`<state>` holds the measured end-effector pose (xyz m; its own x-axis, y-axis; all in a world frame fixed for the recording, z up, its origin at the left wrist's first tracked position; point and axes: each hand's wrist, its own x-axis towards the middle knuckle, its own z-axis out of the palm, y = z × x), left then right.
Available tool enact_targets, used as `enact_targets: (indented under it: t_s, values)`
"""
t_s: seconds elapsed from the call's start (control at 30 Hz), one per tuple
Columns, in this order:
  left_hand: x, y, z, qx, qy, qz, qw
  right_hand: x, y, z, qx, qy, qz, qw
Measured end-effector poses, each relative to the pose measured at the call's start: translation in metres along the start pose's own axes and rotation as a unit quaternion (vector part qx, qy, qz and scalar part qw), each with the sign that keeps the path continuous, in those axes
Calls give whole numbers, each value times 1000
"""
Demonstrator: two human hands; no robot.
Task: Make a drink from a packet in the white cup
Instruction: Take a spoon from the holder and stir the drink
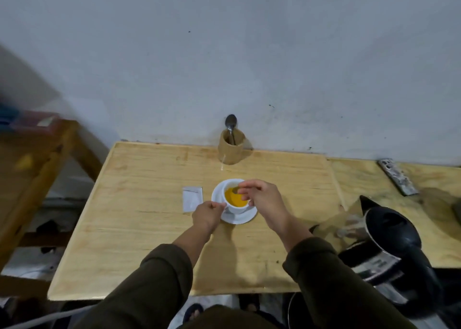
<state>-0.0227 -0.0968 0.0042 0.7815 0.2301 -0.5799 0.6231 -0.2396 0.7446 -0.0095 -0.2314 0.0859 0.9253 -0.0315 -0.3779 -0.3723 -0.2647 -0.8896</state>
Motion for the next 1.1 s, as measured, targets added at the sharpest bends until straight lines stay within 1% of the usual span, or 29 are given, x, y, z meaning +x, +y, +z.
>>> enact_targets:
  t_s: [0.1, 0.23, 0.3, 0.37, 0.4, 0.5, 0.67, 0.8, 0.87, 1.0, 1.1]
  values:
    - [-4, 3, 0, 44, 6, 18, 999, 0, 6, -3, -14, -26, -25, 999]
    - [-8, 8, 1, 129, 14, 45, 991, 7, 16, -8, -129, -1, -87, 988]
    - [-8, 9, 2, 152, 18, 50, 987, 12, 20, -12, -203, 23, -111, 973]
    - [-9, 9, 3, 163, 22, 53, 985, 15, 20, -18, -284, 38, -134, 948]
    - [-9, 9, 4, 166, 26, 54, 984, 16, 20, -20, -299, 40, -144, 942]
    - [-11, 9, 6, 165, 38, 49, 984, 19, 20, -24, -285, 33, -164, 944]
    - [-12, 9, 10, 151, 56, 38, 986, 23, 20, -28, -323, 47, -197, 925]
    - [-13, 10, 12, 152, 68, 35, 985, 24, 21, -30, -311, 57, -220, 923]
    - [-15, 12, 13, 152, 68, 34, 985, 25, 20, -30, -295, 45, -209, 931]
    - [-15, 12, 14, 147, 74, 26, 986, 27, 24, -28, -263, -6, -182, 947]
    - [-15, 12, 16, 133, 78, 20, 988, 29, 24, -28, -261, -20, -174, 949]
